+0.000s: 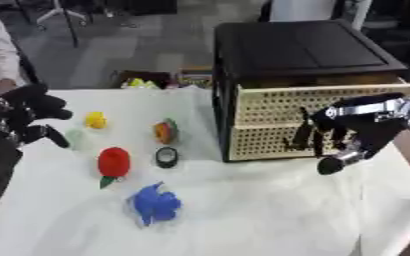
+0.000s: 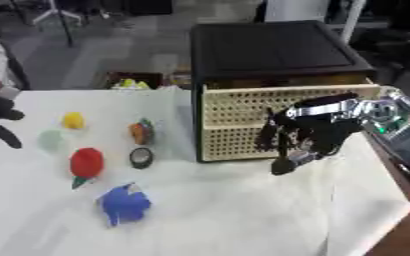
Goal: Pick up objects from table and place into drawer.
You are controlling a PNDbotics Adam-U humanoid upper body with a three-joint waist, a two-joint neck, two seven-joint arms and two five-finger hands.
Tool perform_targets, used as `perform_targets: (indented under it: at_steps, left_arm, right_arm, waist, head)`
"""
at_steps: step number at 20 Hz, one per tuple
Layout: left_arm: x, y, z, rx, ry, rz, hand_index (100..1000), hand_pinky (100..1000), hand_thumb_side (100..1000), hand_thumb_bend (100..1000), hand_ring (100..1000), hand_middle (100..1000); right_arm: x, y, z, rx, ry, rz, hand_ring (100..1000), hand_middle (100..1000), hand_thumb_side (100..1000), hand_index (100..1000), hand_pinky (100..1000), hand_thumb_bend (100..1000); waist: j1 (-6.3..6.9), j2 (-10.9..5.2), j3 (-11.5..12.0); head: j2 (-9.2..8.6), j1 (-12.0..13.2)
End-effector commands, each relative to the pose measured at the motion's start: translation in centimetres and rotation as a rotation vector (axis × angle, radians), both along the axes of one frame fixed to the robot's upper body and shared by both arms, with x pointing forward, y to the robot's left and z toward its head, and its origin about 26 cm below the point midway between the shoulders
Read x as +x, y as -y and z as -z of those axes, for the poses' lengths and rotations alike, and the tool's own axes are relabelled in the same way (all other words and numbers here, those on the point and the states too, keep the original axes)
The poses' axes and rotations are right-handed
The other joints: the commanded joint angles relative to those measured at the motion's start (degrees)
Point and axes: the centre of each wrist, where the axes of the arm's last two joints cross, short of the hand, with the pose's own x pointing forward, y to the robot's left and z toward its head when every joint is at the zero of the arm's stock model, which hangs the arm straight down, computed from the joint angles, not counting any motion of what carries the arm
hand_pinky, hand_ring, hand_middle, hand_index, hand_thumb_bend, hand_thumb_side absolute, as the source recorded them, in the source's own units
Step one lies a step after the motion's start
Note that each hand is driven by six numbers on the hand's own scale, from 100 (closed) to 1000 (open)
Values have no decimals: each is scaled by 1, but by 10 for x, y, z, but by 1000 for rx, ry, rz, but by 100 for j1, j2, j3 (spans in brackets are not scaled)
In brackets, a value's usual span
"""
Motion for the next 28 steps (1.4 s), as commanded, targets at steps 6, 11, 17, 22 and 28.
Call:
perform_targets:
  at_steps: [6, 11, 17, 22, 28]
  left_arm:
    - [-2, -2, -7, 3, 26, -4, 877, 521, 1000, 132, 735, 710]
    - [-2, -2, -7, -1, 22, -1, 875, 523, 1000, 132, 735, 711]
    - [-2, -1, -6, -1, 19, 4, 876, 524, 1000, 132, 735, 710]
    - [-2, 0, -6, -1, 19, 8, 875, 525, 1000, 133, 734, 711]
    - [-2, 0, -6, -3, 21, 8, 876, 528, 1000, 133, 735, 712]
  right_arm:
    - [-8, 6, -19, 2, 39, 4, 604, 690, 574, 814, 179, 674]
    - [-5, 2, -21, 13, 43, -5, 604, 691, 595, 817, 172, 670]
    - [3, -4, -26, 26, 60, -3, 619, 715, 618, 839, 180, 667]
    - [12, -5, -25, 34, 62, 27, 621, 727, 625, 848, 179, 656]
    - [17, -3, -22, 47, 63, 41, 619, 729, 646, 847, 169, 646]
  waist:
    - [-1, -82, -17]
    - [14, -111, 0]
    - [20, -107, 8]
    - [25, -90, 33]
    - [26, -77, 51]
  head:
    - [-47, 3]
    - [-50, -27]
    - [-68, -71]
    - [-52, -70]
    - [-42, -53]
